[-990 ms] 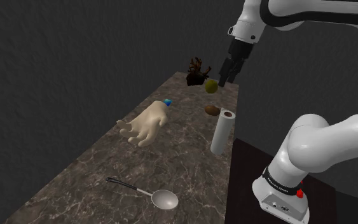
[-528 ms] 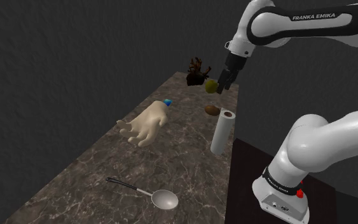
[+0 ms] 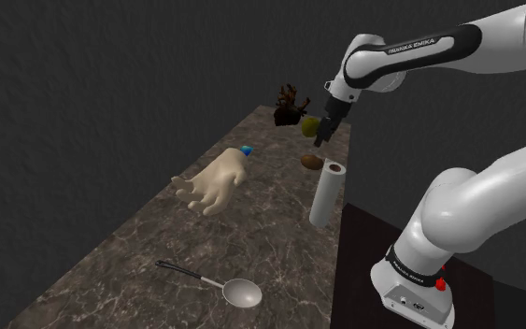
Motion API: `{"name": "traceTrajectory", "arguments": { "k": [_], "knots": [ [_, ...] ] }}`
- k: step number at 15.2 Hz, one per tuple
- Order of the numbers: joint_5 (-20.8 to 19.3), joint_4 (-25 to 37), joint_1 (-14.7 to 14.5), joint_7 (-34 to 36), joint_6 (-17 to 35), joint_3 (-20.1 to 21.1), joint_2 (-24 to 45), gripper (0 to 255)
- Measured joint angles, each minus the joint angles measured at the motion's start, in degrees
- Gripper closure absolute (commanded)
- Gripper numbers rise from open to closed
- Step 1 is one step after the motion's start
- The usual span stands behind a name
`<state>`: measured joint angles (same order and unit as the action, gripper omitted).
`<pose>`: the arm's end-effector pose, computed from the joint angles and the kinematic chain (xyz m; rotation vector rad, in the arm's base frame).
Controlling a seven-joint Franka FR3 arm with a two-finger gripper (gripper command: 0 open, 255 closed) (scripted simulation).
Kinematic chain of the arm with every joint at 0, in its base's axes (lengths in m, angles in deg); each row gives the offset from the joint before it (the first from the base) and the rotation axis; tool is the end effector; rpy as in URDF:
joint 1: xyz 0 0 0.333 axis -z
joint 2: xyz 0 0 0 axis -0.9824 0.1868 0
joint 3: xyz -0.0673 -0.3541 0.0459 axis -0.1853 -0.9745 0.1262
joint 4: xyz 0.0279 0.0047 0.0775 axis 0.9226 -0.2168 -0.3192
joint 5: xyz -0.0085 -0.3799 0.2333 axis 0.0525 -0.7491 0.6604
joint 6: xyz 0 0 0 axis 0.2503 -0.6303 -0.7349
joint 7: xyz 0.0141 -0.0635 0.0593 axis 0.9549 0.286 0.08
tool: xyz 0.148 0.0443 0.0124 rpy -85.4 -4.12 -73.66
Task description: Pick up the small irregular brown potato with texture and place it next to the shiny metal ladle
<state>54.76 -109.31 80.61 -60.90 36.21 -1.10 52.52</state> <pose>0.3949 -0.1456 0.4137 -2.9658 -0.0705 -0.1686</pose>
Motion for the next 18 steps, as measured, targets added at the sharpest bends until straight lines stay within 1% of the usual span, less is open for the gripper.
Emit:
{"name": "traceTrajectory", "arguments": {
  "k": [3,6,8,11,14,18],
  "knots": [
    [1.3,1.0,-0.7,-4.9,4.2,-3.6,5.7,0],
    [3.9,2.8,-1.6,-11.0,8.0,-7.6,12.0,0],
    [6.7,4.2,-2.5,-15.4,10.4,-10.0,16.7,0],
    [12.5,7.4,-3.6,-22.8,12.9,-13.1,24.4,0],
    [16.4,8.7,-3.9,-26.8,14.5,-13.8,28.6,0],
    [19.7,8.0,-4.4,-29.0,17.1,-13.4,31.4,0]
  ]
}}
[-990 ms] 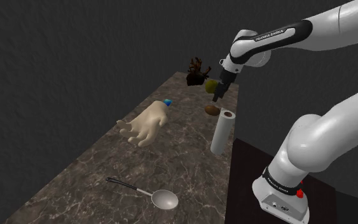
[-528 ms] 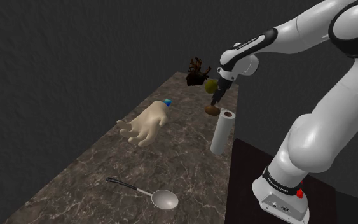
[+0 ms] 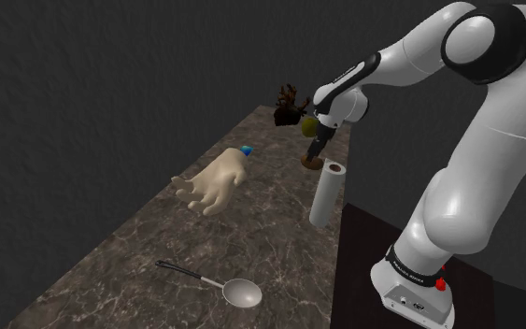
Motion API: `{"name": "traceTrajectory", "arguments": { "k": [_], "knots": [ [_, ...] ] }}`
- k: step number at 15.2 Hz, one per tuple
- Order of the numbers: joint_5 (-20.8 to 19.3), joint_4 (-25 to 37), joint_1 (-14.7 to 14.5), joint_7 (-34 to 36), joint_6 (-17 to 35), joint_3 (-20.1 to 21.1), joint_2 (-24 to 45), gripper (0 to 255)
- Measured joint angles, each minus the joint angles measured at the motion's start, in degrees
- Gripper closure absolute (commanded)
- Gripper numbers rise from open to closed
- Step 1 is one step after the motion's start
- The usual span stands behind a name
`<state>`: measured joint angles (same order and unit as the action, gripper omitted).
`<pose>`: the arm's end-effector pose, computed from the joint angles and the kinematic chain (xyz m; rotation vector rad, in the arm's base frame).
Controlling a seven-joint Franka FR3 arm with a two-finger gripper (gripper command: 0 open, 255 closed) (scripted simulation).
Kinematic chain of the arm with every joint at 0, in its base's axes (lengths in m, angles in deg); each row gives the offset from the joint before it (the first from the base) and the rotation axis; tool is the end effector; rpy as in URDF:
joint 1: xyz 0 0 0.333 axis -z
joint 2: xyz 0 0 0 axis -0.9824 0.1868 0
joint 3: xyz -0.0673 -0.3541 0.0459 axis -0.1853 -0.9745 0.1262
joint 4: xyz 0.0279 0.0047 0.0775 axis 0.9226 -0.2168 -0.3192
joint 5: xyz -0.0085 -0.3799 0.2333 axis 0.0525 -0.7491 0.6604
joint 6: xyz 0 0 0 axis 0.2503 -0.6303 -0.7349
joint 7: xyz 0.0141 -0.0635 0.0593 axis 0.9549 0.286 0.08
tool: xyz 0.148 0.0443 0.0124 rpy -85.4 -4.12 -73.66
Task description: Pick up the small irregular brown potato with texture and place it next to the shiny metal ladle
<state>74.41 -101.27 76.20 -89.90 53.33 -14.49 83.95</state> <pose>0.4607 -0.2517 0.2635 -2.9317 -0.1365 -0.1967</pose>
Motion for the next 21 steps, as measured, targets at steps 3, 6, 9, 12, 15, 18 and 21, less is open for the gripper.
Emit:
{"name": "traceTrajectory", "arguments": {
  "k": [3,6,9,12,15,18,21],
  "knots": [
    [2.0,-0.1,-0.1,-1.5,1.3,0.3,1.7,0],
    [2.2,-0.2,-0.1,-1.6,1.5,0.3,1.8,0],
    [2.2,-0.2,-0.1,-1.6,1.5,0.3,1.8,255],
    [2.2,-0.2,-0.1,-1.6,1.5,0.3,1.8,255],
    [2.2,-0.2,-0.1,-1.6,1.5,0.3,1.8,255],
    [2.2,-0.2,-0.1,-1.6,1.5,0.3,1.8,255],
    [1.1,0.0,-0.1,-0.7,0.7,0.2,1.0,255]
  ]
}}
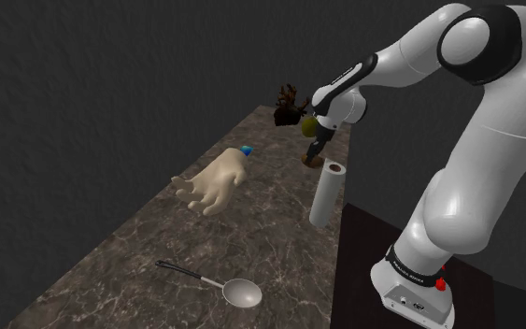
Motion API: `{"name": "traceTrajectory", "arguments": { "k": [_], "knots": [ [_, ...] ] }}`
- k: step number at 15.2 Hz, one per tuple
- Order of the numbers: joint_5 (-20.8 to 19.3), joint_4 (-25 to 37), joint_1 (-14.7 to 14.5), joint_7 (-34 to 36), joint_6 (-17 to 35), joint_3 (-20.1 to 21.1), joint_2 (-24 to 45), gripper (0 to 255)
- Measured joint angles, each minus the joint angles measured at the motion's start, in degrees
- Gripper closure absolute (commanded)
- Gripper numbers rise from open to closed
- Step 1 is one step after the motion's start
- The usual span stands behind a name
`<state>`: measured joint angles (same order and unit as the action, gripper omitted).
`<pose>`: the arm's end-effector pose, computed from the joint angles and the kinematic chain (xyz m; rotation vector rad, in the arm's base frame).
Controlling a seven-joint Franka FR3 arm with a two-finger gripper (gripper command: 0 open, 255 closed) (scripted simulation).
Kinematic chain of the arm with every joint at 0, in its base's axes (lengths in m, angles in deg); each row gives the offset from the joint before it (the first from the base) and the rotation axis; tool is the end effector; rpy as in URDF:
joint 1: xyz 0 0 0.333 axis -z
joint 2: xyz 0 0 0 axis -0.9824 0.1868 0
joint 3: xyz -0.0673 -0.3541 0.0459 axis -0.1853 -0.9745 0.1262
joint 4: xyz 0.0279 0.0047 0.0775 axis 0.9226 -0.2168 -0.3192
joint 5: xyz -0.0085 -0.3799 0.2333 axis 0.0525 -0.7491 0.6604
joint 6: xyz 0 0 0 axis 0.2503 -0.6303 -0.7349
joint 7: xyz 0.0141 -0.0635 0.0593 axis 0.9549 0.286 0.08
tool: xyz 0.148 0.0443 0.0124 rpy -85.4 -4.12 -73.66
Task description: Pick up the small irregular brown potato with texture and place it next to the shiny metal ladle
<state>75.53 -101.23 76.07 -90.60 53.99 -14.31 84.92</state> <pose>0.4628 -0.2504 0.2572 -2.9316 -0.1363 -0.1973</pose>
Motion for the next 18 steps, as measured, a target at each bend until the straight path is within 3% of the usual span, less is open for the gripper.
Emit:
{"name": "traceTrajectory", "arguments": {
  "k": [18],
  "knots": [
    [-11.2,4.6,0.9,10.3,-11.9,0.6,-10.7,255]
  ]
}}
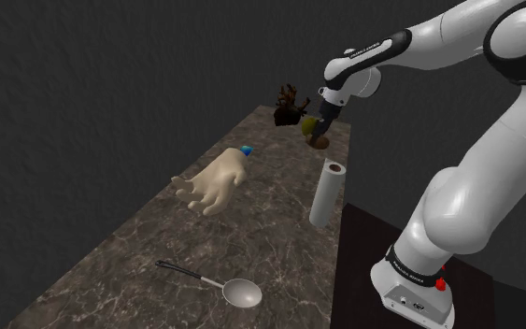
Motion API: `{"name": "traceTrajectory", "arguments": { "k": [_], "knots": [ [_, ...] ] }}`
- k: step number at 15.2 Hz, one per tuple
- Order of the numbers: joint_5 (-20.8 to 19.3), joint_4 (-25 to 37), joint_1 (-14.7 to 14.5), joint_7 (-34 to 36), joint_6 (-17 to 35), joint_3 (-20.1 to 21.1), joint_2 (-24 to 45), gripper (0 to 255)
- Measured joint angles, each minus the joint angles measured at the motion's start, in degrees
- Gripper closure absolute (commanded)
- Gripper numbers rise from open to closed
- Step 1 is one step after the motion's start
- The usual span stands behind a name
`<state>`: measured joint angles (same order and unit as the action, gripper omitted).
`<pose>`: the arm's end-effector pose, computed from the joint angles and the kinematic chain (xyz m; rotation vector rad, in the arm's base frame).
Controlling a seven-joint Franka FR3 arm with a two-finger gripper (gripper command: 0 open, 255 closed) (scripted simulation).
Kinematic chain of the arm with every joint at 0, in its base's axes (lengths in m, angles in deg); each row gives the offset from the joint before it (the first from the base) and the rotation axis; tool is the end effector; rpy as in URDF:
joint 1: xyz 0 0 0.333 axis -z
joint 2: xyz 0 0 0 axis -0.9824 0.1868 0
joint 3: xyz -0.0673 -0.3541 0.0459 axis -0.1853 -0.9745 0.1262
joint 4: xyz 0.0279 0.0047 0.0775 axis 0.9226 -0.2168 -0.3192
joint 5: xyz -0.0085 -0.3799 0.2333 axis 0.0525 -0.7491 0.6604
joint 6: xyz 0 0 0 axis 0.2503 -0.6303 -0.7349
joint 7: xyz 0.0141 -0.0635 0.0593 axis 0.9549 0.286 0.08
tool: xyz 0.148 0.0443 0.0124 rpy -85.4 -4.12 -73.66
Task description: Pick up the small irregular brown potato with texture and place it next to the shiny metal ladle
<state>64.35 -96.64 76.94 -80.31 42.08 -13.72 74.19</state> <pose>0.4636 -0.2522 0.3605 -2.9318 -0.1370 -0.1979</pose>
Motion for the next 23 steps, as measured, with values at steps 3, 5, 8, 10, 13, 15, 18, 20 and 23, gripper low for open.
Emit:
{"name": "traceTrajectory", "arguments": {
  "k": [3,5,8,10,13,15,18,20,23],
  "knots": [
    [-1.2,1.1,0.2,1.2,-2.2,0.3,-1.5,255],
    [-1.8,1.9,0.3,2.0,-3.6,0.6,-2.2,255],
    [-3.1,-0.7,-0.3,5.8,-3.1,2.9,-5.2,255],
    [-3.7,-2.8,-0.9,8.7,-2.4,4.8,-7.3,255],
    [-4.2,-6.2,-2.0,13.5,-1.0,8.2,-10.3,255],
    [-4.1,-7.8,-3.0,16.9,-0.2,10.7,-11.7,255],
    [-3.7,-10.1,-4.4,21.4,1.2,14.1,-13.5,255],
    [-3.2,-11.6,-5.6,24.7,2.1,16.6,-14.5,255],
    [-2.3,-12.7,-7.3,29.1,3.2,20.0,-15.3,255]
  ]
}}
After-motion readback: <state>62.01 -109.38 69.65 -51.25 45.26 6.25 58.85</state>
